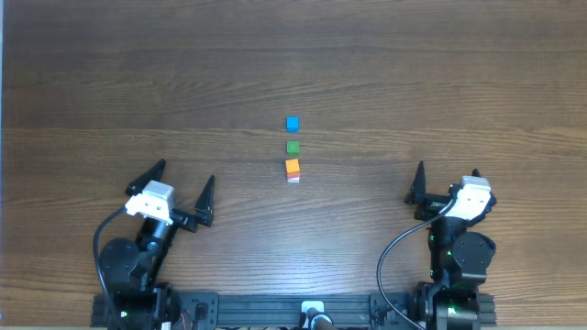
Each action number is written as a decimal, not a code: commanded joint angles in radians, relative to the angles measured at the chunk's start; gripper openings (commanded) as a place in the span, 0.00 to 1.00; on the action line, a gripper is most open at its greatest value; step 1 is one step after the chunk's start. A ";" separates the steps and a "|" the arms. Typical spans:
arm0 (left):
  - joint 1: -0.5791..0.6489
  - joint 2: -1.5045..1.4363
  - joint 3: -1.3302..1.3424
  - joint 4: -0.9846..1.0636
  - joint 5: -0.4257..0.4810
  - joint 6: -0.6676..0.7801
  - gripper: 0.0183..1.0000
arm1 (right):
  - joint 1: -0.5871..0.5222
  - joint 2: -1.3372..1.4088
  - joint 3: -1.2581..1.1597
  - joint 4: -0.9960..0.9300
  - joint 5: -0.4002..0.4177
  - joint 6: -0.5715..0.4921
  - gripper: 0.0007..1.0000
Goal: Stack Cubes
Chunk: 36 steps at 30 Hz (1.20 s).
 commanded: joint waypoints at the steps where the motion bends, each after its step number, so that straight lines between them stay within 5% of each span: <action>1: -0.006 -0.005 -0.004 -0.002 0.013 0.012 1.00 | 0.005 -0.003 0.002 0.003 -0.110 0.037 0.99; 8: -0.006 -0.005 -0.004 -0.002 0.013 0.012 1.00 | 0.005 0.034 0.146 -0.132 -0.218 0.073 0.99; 23: -0.006 -0.005 -0.004 -0.002 0.013 0.012 1.00 | 0.021 0.452 0.821 -0.560 -0.276 0.065 0.99; 30: -0.006 -0.005 -0.004 -0.002 0.013 0.012 1.00 | 0.128 0.735 1.086 -0.782 -0.271 0.079 0.99; 36: -0.006 -0.005 -0.004 -0.002 0.013 0.012 1.00 | 0.324 0.998 1.180 -0.838 -0.190 0.187 0.99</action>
